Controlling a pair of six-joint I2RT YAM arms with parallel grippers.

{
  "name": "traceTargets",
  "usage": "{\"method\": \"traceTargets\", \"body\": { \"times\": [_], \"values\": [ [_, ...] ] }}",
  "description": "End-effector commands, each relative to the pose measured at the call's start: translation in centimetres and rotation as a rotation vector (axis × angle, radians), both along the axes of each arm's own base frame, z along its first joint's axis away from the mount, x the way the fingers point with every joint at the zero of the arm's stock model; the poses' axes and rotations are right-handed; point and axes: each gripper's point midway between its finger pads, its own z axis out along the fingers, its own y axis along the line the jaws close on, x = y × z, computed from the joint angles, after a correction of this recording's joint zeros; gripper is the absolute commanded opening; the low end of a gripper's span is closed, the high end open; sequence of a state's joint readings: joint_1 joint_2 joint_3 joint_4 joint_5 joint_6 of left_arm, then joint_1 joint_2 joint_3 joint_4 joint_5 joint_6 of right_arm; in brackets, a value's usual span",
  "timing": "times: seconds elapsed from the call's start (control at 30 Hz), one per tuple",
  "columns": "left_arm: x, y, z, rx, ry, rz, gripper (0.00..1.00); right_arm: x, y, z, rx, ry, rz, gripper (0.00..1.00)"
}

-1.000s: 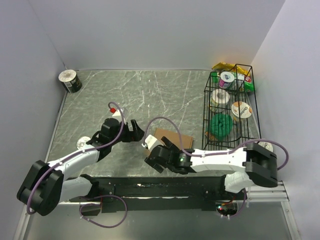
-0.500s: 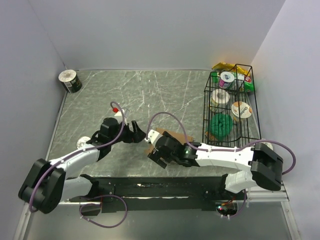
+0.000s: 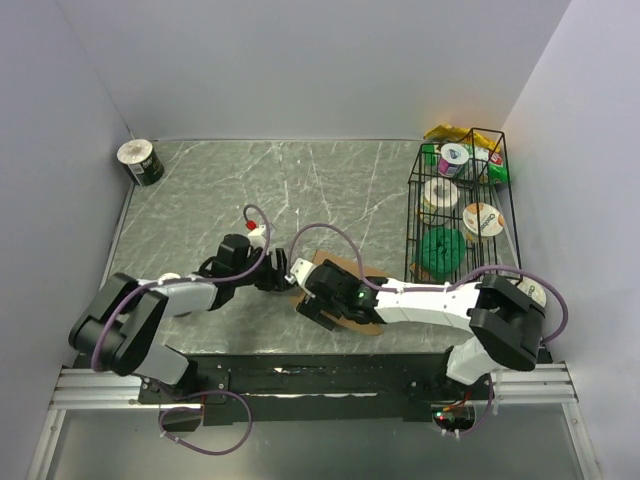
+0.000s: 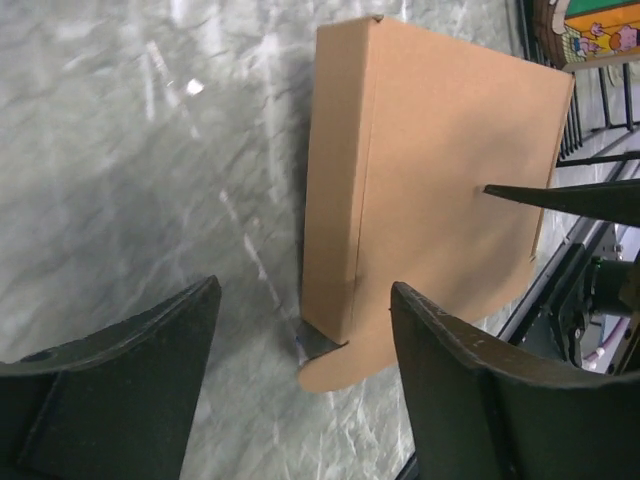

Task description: Fold the paper box

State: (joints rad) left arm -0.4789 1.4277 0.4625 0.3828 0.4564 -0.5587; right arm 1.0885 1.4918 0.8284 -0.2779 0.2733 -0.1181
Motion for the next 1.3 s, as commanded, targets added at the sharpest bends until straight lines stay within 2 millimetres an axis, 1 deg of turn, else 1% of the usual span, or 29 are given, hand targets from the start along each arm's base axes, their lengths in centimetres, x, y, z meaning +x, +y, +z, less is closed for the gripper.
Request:
{"method": "traceTargets", "body": {
  "times": [0.0, 0.13, 0.33, 0.43, 0.47, 0.5, 0.63, 0.67, 0.73, 0.77, 0.83, 0.87, 0.9, 1.03, 1.13, 1.2, 1.23, 1.27],
  "values": [
    [1.6, -2.5, 2.3, -0.063, -0.103, -0.091, 0.73, 1.6, 0.5, 1.0, -0.024, -0.063, -0.007, 0.95],
    [1.9, -3.4, 1.9, -0.073, -0.103, -0.118, 0.68, 1.6, 0.2, 0.4, -0.050, -0.056, -0.009, 0.91],
    [1.5, -5.0, 1.2, -0.090, -0.095, -0.180, 0.62, 1.5, 0.0, -0.7, -0.077, -0.034, -0.006, 0.89],
    [1.5, -5.8, 0.7, -0.085, -0.090, -0.206, 0.55, 1.7, -0.1, -1.1, -0.089, -0.023, -0.010, 0.87],
    [1.4, -5.9, 0.4, -0.078, -0.081, -0.209, 0.50, 1.7, -0.1, -1.2, -0.091, -0.021, -0.012, 0.84],
    [1.6, -5.9, 0.0, -0.069, -0.071, -0.206, 0.47, 1.7, -0.1, -1.3, -0.092, -0.019, -0.011, 0.82],
    [1.6, -5.8, -1.1, -0.049, -0.045, -0.197, 0.40, 2.1, -0.4, -1.4, -0.105, -0.031, -0.020, 0.71],
    [1.5, -5.8, -1.2, -0.048, -0.041, -0.194, 0.39, 2.1, -0.5, -1.5, -0.111, -0.035, -0.022, 0.65],
    [1.4, -5.7, -1.5, -0.048, -0.031, -0.193, 0.37, 2.4, -0.7, -1.7, -0.131, -0.041, -0.030, 0.59],
    [1.3, -5.7, -1.7, -0.047, -0.023, -0.191, 0.37, 2.5, -0.8, -1.8, -0.136, -0.044, -0.034, 0.55],
    [1.3, -5.7, -1.7, -0.051, -0.021, -0.192, 0.37, 2.7, -0.9, -1.9, -0.141, -0.055, -0.046, 0.52],
    [1.1, -5.7, -1.9, -0.053, -0.012, -0.189, 0.37, 2.8, -0.9, -1.9, -0.143, -0.062, -0.051, 0.46],
    [1.1, -5.7, -1.8, -0.055, -0.014, -0.189, 0.37, 2.9, -1.1, -1.9, -0.147, -0.067, -0.060, 0.43],
    [1.0, -5.7, -1.6, -0.069, -0.010, -0.185, 0.37, 3.5, -1.6, -1.7, -0.159, -0.105, -0.092, 0.36],
    [1.0, -5.8, -1.2, -0.079, -0.009, -0.178, 0.38, 3.6, -1.9, -1.3, -0.146, -0.121, -0.104, 0.33],
    [1.5, -5.7, -0.6, -0.080, -0.026, -0.159, 0.40, 3.4, -1.9, -1.0, -0.124, -0.120, -0.105, 0.33],
    [1.8, -5.5, -0.2, -0.081, -0.035, -0.148, 0.46, 3.2, -1.7, -0.7, -0.109, -0.115, -0.101, 0.34],
    [2.3, -5.4, 0.6, -0.087, -0.051, -0.135, 0.50, 3.1, -1.5, -0.2, -0.085, -0.109, -0.098, 0.34]
  ]
}}
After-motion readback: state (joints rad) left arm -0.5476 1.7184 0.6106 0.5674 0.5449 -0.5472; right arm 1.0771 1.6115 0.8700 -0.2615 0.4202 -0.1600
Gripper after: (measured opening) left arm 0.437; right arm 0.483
